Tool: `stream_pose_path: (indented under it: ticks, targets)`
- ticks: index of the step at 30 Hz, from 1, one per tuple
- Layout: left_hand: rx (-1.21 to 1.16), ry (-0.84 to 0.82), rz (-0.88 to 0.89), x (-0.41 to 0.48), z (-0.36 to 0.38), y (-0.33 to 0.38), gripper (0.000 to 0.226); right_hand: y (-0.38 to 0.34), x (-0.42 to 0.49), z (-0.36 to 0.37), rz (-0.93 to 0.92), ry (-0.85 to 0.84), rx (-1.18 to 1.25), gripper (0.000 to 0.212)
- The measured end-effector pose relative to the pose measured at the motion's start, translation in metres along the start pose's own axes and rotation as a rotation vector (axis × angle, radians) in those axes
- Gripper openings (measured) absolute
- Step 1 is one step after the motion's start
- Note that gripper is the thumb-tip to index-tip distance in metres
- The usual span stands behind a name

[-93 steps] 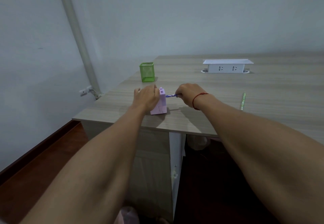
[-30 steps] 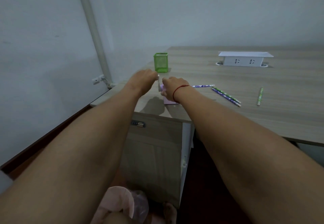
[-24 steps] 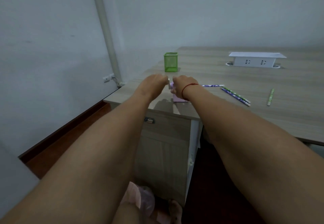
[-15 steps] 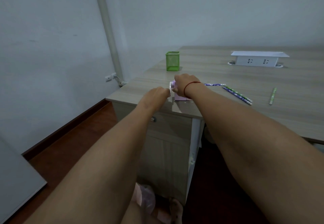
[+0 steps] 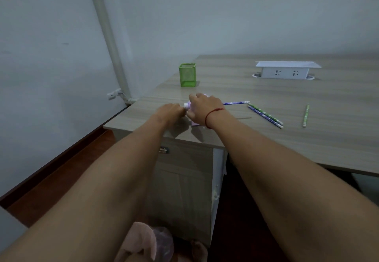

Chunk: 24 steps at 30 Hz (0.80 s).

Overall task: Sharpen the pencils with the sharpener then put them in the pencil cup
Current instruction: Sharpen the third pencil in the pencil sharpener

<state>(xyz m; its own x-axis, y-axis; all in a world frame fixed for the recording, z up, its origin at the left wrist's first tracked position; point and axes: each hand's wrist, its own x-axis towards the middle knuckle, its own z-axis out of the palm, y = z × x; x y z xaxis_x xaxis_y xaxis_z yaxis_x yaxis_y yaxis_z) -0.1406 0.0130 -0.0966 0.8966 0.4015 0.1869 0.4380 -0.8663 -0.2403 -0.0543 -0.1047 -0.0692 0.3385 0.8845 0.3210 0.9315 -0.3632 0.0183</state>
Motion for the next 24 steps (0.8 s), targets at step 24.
stream_pose_path:
  ticks: [24]
  targets:
    - [-0.056, 0.334, 0.031, -0.013, -0.045, -0.004, 0.023, -0.009, 0.008, -0.001, 0.099, -0.057, -0.014, 0.039]
